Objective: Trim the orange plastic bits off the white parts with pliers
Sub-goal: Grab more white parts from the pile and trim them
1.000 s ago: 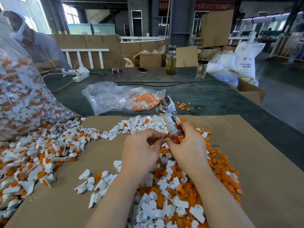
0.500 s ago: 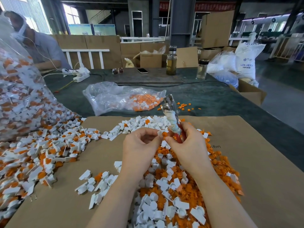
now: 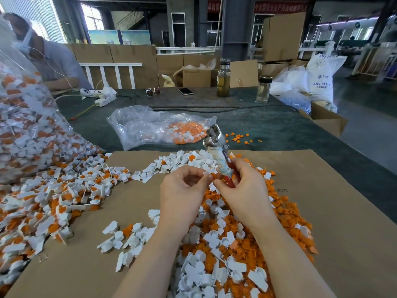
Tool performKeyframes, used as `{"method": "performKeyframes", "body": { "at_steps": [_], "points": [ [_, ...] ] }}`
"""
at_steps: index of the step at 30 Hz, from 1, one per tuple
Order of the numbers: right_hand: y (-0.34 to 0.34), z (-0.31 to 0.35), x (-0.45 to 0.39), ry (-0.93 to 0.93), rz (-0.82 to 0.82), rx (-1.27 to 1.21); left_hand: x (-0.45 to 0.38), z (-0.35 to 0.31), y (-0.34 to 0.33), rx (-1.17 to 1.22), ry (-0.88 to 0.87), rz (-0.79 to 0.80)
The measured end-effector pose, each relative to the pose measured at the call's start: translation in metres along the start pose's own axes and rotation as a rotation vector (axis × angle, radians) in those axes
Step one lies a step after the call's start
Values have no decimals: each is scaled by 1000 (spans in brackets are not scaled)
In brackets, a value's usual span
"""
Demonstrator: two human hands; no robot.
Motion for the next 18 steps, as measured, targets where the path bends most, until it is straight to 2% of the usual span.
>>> {"method": "performKeyframes", "body": {
  "at_steps": [3, 6, 9, 18],
  "points": [
    [-1, -1, 0, -12, 86, -13, 0, 4, 1, 100, 36, 14],
    [-3, -6, 1, -42, 234, -107, -1, 7, 2, 268, 55, 44],
    [-7, -12, 4, -82, 357, -98, -3, 9, 5, 348, 55, 43],
    [-13, -14, 7, -109, 427, -125, -7, 10, 12, 393, 11, 21]
  ]
}}
Point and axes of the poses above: each hand's wrist, its own x-axis away from the middle knuckle, its own y-axis out of the back of the hand, z = x × y, the point moved 9 cm from there along -x, towards the middle knuckle, and after that the axes turned 7 degrees about z, right-handed, at the moved point
